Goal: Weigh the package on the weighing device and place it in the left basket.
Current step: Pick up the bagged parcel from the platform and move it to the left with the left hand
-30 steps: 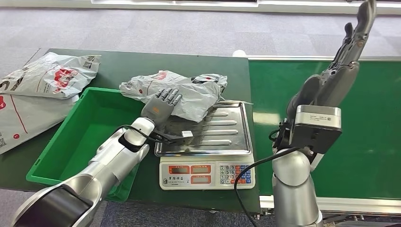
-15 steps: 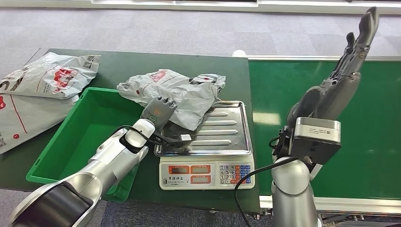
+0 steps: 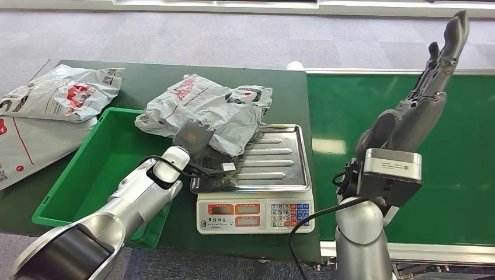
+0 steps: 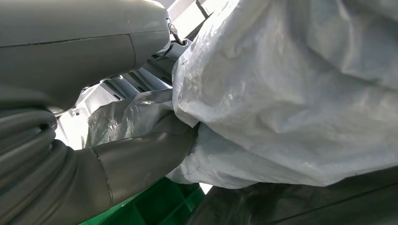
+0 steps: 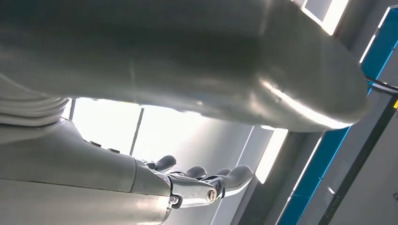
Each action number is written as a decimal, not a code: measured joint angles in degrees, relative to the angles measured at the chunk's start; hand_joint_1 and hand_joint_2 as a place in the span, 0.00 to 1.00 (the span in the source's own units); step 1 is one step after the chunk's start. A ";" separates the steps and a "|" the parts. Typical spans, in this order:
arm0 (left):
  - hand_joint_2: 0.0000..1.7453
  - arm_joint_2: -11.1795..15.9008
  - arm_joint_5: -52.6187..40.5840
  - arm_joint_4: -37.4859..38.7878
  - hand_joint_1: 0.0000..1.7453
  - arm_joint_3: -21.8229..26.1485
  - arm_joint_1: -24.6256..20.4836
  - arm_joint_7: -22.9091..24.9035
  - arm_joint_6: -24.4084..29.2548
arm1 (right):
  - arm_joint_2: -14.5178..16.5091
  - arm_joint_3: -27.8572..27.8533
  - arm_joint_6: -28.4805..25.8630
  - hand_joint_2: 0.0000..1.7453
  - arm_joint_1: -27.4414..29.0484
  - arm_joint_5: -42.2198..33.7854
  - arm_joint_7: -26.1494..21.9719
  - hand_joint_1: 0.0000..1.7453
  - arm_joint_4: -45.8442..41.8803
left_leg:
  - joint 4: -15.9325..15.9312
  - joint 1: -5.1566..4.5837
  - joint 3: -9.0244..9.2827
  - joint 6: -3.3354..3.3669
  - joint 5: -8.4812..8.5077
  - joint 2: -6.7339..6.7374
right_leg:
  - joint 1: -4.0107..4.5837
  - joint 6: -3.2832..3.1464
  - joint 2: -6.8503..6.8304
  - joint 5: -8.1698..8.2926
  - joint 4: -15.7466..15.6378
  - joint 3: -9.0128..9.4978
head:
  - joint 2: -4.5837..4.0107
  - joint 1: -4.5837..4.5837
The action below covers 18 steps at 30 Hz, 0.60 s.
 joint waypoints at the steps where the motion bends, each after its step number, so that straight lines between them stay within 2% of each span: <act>1: 1.00 0.01 -0.01 0.00 1.00 0.00 0.00 0.00 0.00 | 0.00 0.00 0.00 0.00 0.02 0.00 0.01 0.00 -0.03 | 0.00 0.00 0.00 0.00 0.00 0.00 | 0.00 0.00 0.00 0.00 0.00 0.00 | 0.00 0.00; 6: 1.00 0.04 -0.01 -0.07 1.00 0.00 0.02 1.11 1.27 | 0.00 -0.01 0.00 0.00 0.14 0.10 0.09 0.00 -0.13 | 0.00 0.00 -0.01 0.00 0.00 0.00 | 0.00 0.00 0.00 0.00 0.00 -0.01 | 0.00 0.00; 7: 1.00 0.11 -0.01 -0.26 1.00 0.02 0.04 2.89 3.70 | 0.00 -0.02 -0.01 0.00 0.25 0.27 0.25 0.00 -0.21 | 0.00 0.00 -0.02 0.00 0.00 0.00 | 0.00 0.00 0.00 0.00 0.00 -0.02 | 0.00 0.00; 9: 1.00 0.65 -0.01 -1.63 1.00 0.49 0.02 8.31 11.95 | 0.00 -0.05 -0.30 0.00 0.70 0.83 0.74 0.00 -0.54 | 0.00 0.00 -0.05 0.00 0.00 0.00 | 0.00 0.00 0.00 0.00 0.00 -0.04 | 0.00 0.00; 11: 1.00 2.10 -0.01 -6.11 1.00 2.39 -0.03 12.62 19.04 | 0.00 -0.07 -1.12 0.00 1.32 1.43 1.23 0.00 -0.97 | 0.00 0.01 -0.07 0.00 0.00 0.01 | 0.01 -0.01 0.01 0.01 0.01 -0.06 | 0.00 -0.01; 13: 1.00 4.25 0.01 -13.21 1.00 6.51 -0.16 13.48 21.52 | -0.01 -0.07 -2.08 0.00 1.83 1.83 1.73 0.00 -1.26 | -0.01 0.01 -0.08 -0.01 0.01 0.06 | 0.02 -0.01 0.04 0.01 0.03 -0.10 | 0.00 -0.01; 18: 1.00 8.51 0.01 -27.19 1.00 22.83 -1.41 7.73 21.99 | -0.09 -0.07 -3.14 0.00 2.59 2.13 2.26 0.00 -1.41 | -0.06 0.04 -0.04 -0.04 0.02 0.21 | 0.04 -0.03 0.18 0.00 0.06 -0.18 | 0.00 -0.01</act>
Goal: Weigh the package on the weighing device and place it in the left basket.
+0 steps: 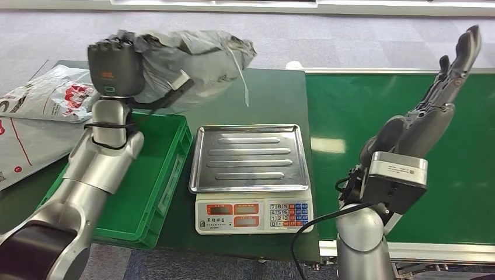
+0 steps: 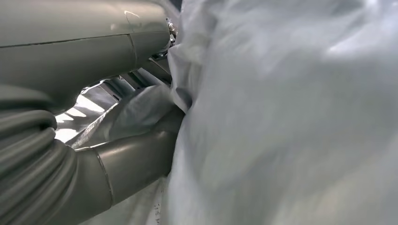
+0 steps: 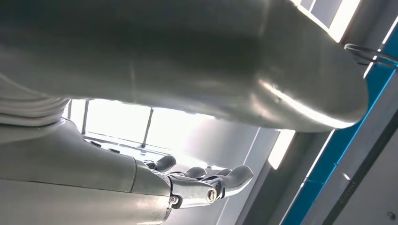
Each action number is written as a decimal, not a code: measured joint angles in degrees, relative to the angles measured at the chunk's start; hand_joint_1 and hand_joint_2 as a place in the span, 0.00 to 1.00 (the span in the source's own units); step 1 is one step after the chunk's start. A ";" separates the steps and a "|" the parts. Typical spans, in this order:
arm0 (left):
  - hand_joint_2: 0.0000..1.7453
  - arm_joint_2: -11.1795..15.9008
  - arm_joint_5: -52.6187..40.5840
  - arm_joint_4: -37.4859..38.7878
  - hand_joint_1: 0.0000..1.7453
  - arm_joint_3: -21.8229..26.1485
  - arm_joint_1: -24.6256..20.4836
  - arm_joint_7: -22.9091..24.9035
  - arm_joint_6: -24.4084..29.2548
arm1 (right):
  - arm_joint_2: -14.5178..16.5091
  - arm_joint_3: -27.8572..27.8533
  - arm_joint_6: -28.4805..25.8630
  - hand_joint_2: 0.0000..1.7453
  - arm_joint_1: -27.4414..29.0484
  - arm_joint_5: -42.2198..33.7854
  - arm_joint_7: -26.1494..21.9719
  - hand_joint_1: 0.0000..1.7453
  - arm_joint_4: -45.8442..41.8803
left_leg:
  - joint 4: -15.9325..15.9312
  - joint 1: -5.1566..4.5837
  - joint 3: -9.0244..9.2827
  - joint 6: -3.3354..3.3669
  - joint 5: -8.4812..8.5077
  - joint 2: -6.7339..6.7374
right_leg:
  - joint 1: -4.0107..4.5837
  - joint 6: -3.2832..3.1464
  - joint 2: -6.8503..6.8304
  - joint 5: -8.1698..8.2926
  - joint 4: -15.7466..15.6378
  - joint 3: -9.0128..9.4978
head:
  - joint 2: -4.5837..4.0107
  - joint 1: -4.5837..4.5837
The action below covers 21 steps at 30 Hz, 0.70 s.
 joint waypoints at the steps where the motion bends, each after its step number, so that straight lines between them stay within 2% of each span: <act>1: 1.00 0.52 0.00 -1.97 1.00 2.99 -0.04 -0.74 0.00 | -0.01 0.00 -0.09 0.00 0.18 0.07 0.04 0.00 -0.01 | -0.01 0.00 0.01 -0.01 0.01 0.00 | 0.00 -0.02 0.00 -0.01 0.00 0.00 | 0.00 0.00; 5: 1.00 1.72 0.00 -8.17 1.00 12.11 0.76 -2.39 -0.01 | -0.08 0.00 -0.60 0.00 0.77 0.33 0.11 0.00 -0.25 | -0.03 0.03 0.00 -0.04 0.03 -0.12 | 0.03 -0.08 -0.12 -0.06 0.00 0.06 | 0.00 0.01; 9: 1.00 2.37 0.00 -11.68 1.00 18.00 2.27 -3.00 -0.01 | -0.31 -0.05 -0.77 0.00 1.38 0.44 0.15 0.00 -0.66 | -0.03 0.02 -0.01 -0.04 0.03 -0.15 | -0.01 -0.09 -0.13 -0.07 0.00 0.08 | 0.00 0.01; 15: 1.00 3.50 0.00 -13.43 1.00 21.37 4.03 -2.12 -0.32 | -0.55 -0.34 -0.70 0.00 1.76 0.57 0.39 0.00 -1.00 | -0.02 -0.01 -0.01 -0.04 0.03 -0.17 | -0.02 -0.08 -0.15 -0.06 0.00 0.08 | 0.00 0.00; 18: 1.00 4.84 0.00 -12.57 1.00 20.49 4.22 2.84 -2.95 | -0.56 -0.36 -0.57 0.00 1.98 0.75 0.54 0.00 -1.24 | -0.02 -0.01 0.01 -0.05 0.02 -0.15 | -0.01 -0.09 -0.14 -0.06 0.00 0.04 | 0.00 -0.01; 20: 1.00 5.87 -0.01 -9.64 0.51 17.97 4.20 7.51 -6.03 | -0.57 -0.42 -0.45 0.00 2.17 0.65 0.52 0.00 -1.40 | -0.03 -0.02 0.05 -0.06 0.01 -0.15 | -0.02 -0.09 -0.14 -0.08 -0.01 0.06 | 0.00 -0.01; 21: 0.75 6.39 -0.01 -6.86 0.26 15.79 4.27 10.09 -7.54 | -0.57 -0.49 -0.40 0.00 2.25 0.44 0.43 0.00 -1.46 | -0.05 -0.03 0.11 -0.06 0.01 -0.17 | -0.04 -0.09 -0.15 -0.10 -0.01 0.13 | 0.00 -0.01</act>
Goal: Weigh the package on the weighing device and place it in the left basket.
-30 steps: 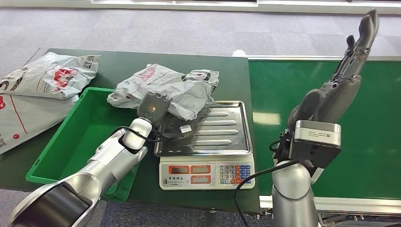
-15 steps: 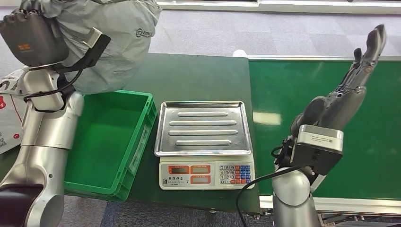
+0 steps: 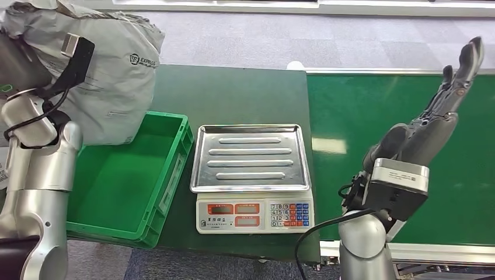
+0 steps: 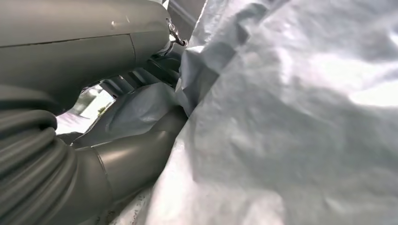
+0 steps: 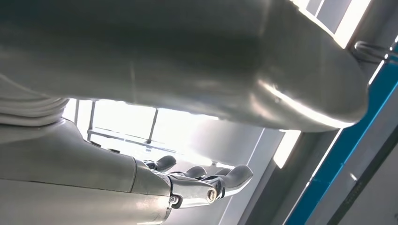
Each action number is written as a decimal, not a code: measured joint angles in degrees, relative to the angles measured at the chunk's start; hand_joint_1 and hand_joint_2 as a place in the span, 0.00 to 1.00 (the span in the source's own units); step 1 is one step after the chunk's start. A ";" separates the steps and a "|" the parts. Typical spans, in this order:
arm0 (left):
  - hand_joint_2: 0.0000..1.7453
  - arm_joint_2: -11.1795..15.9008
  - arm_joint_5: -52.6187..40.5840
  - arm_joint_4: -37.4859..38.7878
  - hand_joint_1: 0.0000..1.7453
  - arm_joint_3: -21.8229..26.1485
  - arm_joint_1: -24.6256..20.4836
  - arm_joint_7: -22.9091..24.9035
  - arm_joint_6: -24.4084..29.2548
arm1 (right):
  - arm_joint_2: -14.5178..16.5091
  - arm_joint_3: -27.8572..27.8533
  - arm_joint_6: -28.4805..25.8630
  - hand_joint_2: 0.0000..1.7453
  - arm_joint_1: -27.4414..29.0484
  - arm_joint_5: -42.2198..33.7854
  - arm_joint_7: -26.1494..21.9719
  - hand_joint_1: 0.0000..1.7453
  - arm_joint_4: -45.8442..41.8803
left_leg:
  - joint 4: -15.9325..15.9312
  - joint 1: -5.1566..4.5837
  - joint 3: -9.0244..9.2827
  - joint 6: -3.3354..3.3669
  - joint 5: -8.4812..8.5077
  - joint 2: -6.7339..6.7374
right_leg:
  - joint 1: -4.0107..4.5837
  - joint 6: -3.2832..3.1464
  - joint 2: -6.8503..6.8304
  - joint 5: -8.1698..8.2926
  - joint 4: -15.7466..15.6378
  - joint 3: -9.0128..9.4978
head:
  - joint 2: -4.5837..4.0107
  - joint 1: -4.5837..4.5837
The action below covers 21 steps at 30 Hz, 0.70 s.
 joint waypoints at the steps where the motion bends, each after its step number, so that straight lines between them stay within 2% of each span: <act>1: 0.50 0.57 -0.01 3.26 0.01 -2.47 0.38 2.34 -0.93 | -0.01 -0.08 0.07 0.00 0.07 -0.27 -0.16 0.00 -0.04 | -0.03 -0.01 0.06 0.00 0.00 -0.02 | -0.01 0.00 -0.01 -0.02 0.00 0.07 | 0.00 0.00; 3: 0.00 1.45 -0.01 9.46 0.00 -6.22 2.01 5.35 -0.23 | -0.05 -0.31 0.39 0.00 0.17 -0.72 -0.54 0.00 -0.07 | -0.07 0.00 0.12 -0.02 0.00 0.02 | 0.00 -0.03 0.04 -0.03 0.00 0.11 | 0.00 0.01; 7: 0.00 2.01 0.00 17.16 0.00 -6.15 4.85 5.75 5.23 | -0.08 -0.94 2.21 0.00 0.25 -0.56 -0.40 0.00 -0.11 | -0.07 0.00 0.05 -0.04 -0.01 0.29 | 0.01 -0.15 0.24 0.08 0.01 -0.07 | 0.00 0.01; 9: 0.00 2.32 0.00 17.18 0.00 -4.83 6.24 4.93 6.80 | -0.08 -1.14 3.28 0.00 0.23 -0.15 0.03 0.00 -0.26 | -0.06 0.00 0.03 -0.04 -0.01 0.27 | 0.02 -0.16 0.21 0.07 0.01 -0.10 | 0.00 0.01; 11: 0.00 2.15 0.02 13.59 0.00 -2.42 8.03 2.12 7.33 | -0.08 -1.28 3.95 0.00 0.23 0.21 0.31 0.00 -0.37 | -0.06 0.01 0.00 -0.04 -0.01 0.20 | 0.03 -0.17 0.15 0.05 0.01 -0.13 | 0.00 0.01; 13: 0.00 1.14 0.30 6.75 0.00 1.65 9.96 -3.69 7.44 | -0.08 -1.45 4.16 0.00 0.29 0.39 0.33 0.00 -0.38 | -0.06 0.01 -0.05 -0.04 -0.01 0.18 | 0.03 -0.17 0.14 0.03 0.01 -0.16 | 0.00 0.01; 15: 0.00 -1.17 2.05 -1.77 0.00 7.02 11.46 -12.15 7.52 | -0.08 -1.64 4.03 0.00 0.53 0.35 0.09 0.00 -0.37 | -0.06 0.01 -0.09 -0.04 -0.02 0.19 | 0.02 -0.17 0.15 0.03 0.01 -0.19 | 0.00 0.01; 19: 0.00 -9.37 15.75 -19.15 0.00 19.92 12.28 -35.36 7.68 | -0.08 -1.75 3.76 0.00 1.00 0.17 -0.24 0.00 -0.37 | -0.06 -0.01 -0.13 -0.07 -0.06 0.23 | -0.02 -0.16 0.17 0.04 0.00 -0.22 | 0.00 0.01; 20: 0.00 -11.61 20.42 -22.76 0.00 22.79 12.17 -40.25 7.72 | -0.08 -1.75 3.76 0.00 1.01 0.18 -0.14 0.00 -0.35 | -0.05 -0.02 -0.12 -0.07 -0.07 0.23 | -0.03 -0.15 0.17 0.05 0.00 -0.22 | 0.00 0.01; 21: 0.00 -12.75 22.91 -24.58 0.00 24.27 12.11 -42.73 7.74 | -0.08 -1.75 3.76 0.00 1.01 0.18 -0.09 0.00 -0.34 | -0.05 -0.03 -0.12 -0.07 -0.07 0.23 | -0.04 -0.15 0.17 0.05 0.00 -0.22 | 0.00 0.02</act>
